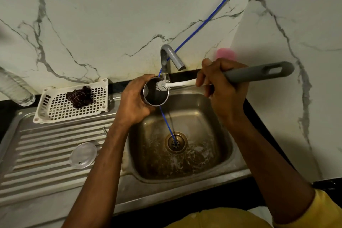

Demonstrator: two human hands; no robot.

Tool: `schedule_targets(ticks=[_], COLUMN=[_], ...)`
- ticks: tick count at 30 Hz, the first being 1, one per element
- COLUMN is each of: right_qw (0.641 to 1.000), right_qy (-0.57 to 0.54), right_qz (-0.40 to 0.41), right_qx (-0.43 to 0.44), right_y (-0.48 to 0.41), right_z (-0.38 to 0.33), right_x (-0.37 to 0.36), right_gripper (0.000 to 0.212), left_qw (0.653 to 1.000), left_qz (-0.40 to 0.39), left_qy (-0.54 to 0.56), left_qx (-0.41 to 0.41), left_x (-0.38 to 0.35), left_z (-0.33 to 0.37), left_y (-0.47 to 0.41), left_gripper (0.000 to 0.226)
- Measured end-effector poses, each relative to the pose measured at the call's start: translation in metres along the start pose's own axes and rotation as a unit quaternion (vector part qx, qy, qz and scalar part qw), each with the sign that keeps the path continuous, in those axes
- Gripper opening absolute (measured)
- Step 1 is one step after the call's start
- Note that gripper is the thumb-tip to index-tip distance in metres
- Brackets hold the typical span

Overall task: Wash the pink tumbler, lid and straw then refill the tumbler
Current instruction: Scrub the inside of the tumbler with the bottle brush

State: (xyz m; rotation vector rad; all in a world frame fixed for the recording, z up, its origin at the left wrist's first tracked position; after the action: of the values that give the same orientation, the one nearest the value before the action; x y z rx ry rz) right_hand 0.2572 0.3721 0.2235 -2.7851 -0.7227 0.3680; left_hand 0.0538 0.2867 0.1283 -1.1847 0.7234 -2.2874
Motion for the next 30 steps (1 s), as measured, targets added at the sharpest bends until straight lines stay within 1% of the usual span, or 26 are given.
schedule_targets(ticks=[4, 8, 11, 16, 19, 21, 23, 28, 30], right_qw=[0.999, 0.997, 0.998, 0.994, 0.985, 0.977, 0.976, 0.969, 0.964], right_qy=[0.042, 0.060, 0.028, -0.076, -0.156, -0.195, -0.192, -0.191, -0.196], right_qz=[-0.014, -0.051, -0.061, -0.075, -0.037, 0.002, 0.040, 0.130, 0.156], right_qx=[-0.002, 0.012, 0.000, -0.036, -0.066, -0.084, -0.092, -0.086, -0.091], right_y=[0.025, 0.047, 0.047, 0.035, 0.025, 0.018, 0.011, -0.012, -0.018], right_z=[0.011, 0.016, 0.011, 0.001, -0.005, -0.005, -0.004, -0.003, 0.001], right_x=[-0.004, -0.020, -0.028, -0.035, -0.039, -0.036, -0.031, -0.004, 0.009], right_gripper=[0.037, 0.036, 0.038, 0.041, 0.035, 0.038, 0.043, 0.040, 0.037], left_qw=[1.000, 0.999, 0.997, 0.999, 0.999, 0.998, 0.998, 0.998, 0.997], left_qz=[0.015, 0.019, 0.029, 0.007, -0.007, -0.009, -0.010, -0.023, -0.035], left_qy=[0.021, 0.001, 0.005, 0.000, -0.043, -0.058, -0.058, -0.050, -0.056], left_qx=[0.014, 0.033, 0.067, 0.053, 0.031, 0.031, 0.025, -0.016, -0.031], left_x=[-0.004, -0.009, -0.006, 0.001, 0.003, 0.005, 0.005, 0.003, 0.001], left_z=[-0.004, -0.015, -0.024, -0.029, -0.029, -0.028, -0.025, -0.009, -0.007], left_y=[0.002, 0.007, 0.011, 0.010, 0.010, 0.008, 0.006, 0.005, 0.005], left_gripper=[0.078, 0.080, 0.084, 0.085, 0.088, 0.088, 0.086, 0.076, 0.078])
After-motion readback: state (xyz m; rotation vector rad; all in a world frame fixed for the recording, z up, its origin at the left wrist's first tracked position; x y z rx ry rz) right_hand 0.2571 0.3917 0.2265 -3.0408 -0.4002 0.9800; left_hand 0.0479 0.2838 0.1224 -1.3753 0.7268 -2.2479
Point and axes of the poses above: each hand's wrist, its own y-axis away from the middle knuckle, its own x-axis out of the back of the hand, z = x × y, the point moved 3 cm from there along -y, towards the middle knuckle, and after that the axes turned 12 degrees about -x, right-handed, at the moved point
